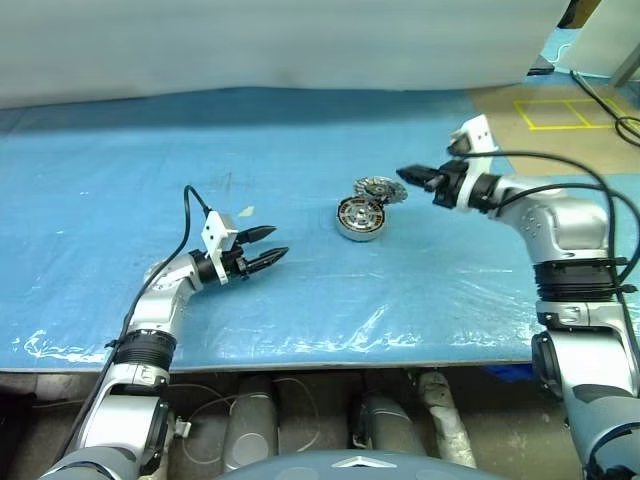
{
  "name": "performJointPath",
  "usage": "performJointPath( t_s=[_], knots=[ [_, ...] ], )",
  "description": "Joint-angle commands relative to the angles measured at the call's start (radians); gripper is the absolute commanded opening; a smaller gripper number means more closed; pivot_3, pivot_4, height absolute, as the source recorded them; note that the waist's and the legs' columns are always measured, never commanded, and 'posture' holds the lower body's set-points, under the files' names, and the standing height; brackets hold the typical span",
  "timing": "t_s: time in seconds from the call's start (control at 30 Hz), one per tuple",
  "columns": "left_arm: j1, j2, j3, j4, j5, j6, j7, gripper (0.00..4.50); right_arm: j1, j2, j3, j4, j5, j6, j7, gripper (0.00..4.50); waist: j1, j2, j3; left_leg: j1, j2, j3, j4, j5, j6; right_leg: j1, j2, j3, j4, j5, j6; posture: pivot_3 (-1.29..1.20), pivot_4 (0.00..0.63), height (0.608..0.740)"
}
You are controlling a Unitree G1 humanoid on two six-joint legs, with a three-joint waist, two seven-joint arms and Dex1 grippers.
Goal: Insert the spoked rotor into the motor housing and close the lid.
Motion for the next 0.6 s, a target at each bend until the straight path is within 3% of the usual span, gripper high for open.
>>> performJointPath(
  t_s=[0.03,0.6],
  knots=[
    [-0.015,0.004,0.010,-0.014,-0.005,-0.017,0.001,3.00,-0.011,0.001,-0.027,-0.036,0.007,-0.023,-0.005,0.04,0.000,0.000,0.000,0.000,0.000,0.000,0.000,0.000,0.000,0.000,0.000,0.000,0.000,0.000,0.000,0.00,0.150,0.740],
    [-0.011,0.007,0.009,-0.012,-0.003,-0.016,-0.004,3.00,0.130,-0.055,0.037,-0.219,0.031,0.076,0.106,0.04,0.000,0.000,0.000,0.001,0.000,0.000,0.000,0.000,0.000,0.001,0.000,0.000,0.000,0.000,0.000,0.00,0.150,0.740]
  ],
)
